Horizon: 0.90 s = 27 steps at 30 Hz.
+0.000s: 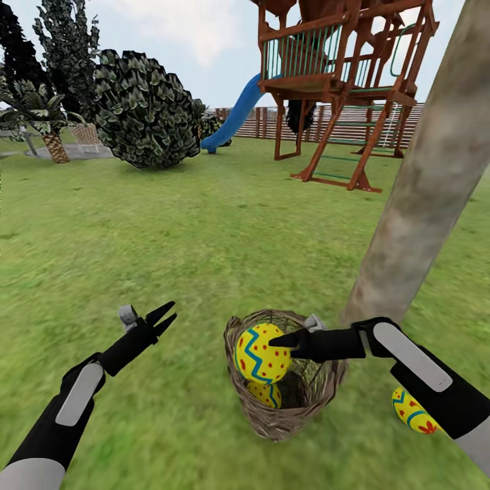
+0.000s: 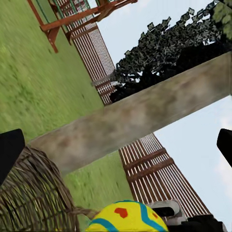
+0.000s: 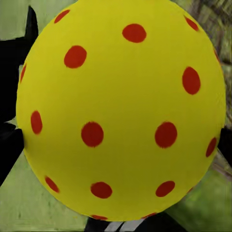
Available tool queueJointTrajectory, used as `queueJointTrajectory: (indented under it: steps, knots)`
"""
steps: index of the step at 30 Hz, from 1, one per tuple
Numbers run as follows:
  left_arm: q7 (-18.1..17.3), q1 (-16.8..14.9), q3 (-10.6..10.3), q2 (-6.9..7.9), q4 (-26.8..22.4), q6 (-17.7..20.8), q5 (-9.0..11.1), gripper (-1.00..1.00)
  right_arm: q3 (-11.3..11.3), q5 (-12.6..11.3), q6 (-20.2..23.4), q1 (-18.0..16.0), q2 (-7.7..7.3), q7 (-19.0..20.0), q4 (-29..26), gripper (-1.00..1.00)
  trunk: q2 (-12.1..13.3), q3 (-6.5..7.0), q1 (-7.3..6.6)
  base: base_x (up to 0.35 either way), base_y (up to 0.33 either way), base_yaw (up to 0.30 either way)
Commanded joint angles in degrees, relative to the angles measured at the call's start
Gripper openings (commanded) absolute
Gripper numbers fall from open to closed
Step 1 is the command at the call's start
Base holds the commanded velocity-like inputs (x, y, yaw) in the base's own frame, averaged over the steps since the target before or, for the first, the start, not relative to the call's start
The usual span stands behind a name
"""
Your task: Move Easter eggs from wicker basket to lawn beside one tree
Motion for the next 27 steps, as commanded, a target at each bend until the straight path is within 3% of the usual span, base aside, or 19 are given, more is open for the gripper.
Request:
queueJointTrajectory:
  steps: [1,4,7,8,9,10,12,16,27]
  knots:
    - [-0.02,-0.03,0.02,-0.11,-0.01,0.39,0.29,1.00,0.02,-0.25,-0.04,-0.05,-0.20,2.13,0.04,-1.00,-0.02,-0.05,-0.05,-0.335,0.000,0.000]
    - [-0.02,-0.03,-0.08,-0.23,-0.06,0.34,0.29,1.00,-0.65,0.30,-0.42,-0.05,-1.46,5.71,0.25,-1.00,-0.02,-0.05,-0.05,-0.257,0.000,0.000]
    - [-0.02,-0.03,-0.31,-0.23,-0.08,0.30,0.29,1.00,-4.49,0.39,-0.71,0.28,-2.47,6.20,0.90,-1.00,-0.02,-0.05,-0.05,-0.083,0.000,0.000]
    - [-0.05,-0.03,-0.34,-0.23,-0.08,0.30,0.29,1.00,-15.17,0.47,-0.80,5.09,-2.69,10.61,1.13,-1.00,-0.02,-0.05,-0.05,-0.002,0.000,0.000]
    - [-0.06,-0.03,-0.34,-0.23,-0.08,0.30,0.29,1.00,-18.31,0.86,-0.81,6.80,-2.66,11.71,1.14,-1.00,-0.02,-0.05,-0.05,-0.001,0.000,0.000]
    - [-0.05,-0.03,-0.43,-0.29,-0.08,0.30,0.29,1.00,-24.06,4.17,-0.81,10.71,-2.47,12.78,1.07,-1.00,-0.02,-0.05,-0.05,0.000,0.000,0.000]
    - [-0.11,-0.03,-2.19,-0.74,-0.36,0.30,0.36,1.00,-24.95,5.70,-0.81,11.76,-2.48,12.97,1.08,-1.00,-0.02,-0.05,-0.05,0.000,0.000,0.000]
    - [-0.19,-0.03,-4.73,-1.62,-0.81,0.30,0.39,1.00,-25.18,6.09,-0.75,12.79,-2.52,13.03,1.06,-1.00,-0.02,-0.05,-0.05,-0.004,-0.011,0.000]
    - [-0.12,-0.03,-5.00,-2.02,-0.97,0.30,0.38,1.00,-25.25,6.48,-0.78,12.90,-2.53,13.03,2.54,-1.00,-0.02,0.53,-0.05,-0.125,-0.242,-0.166]
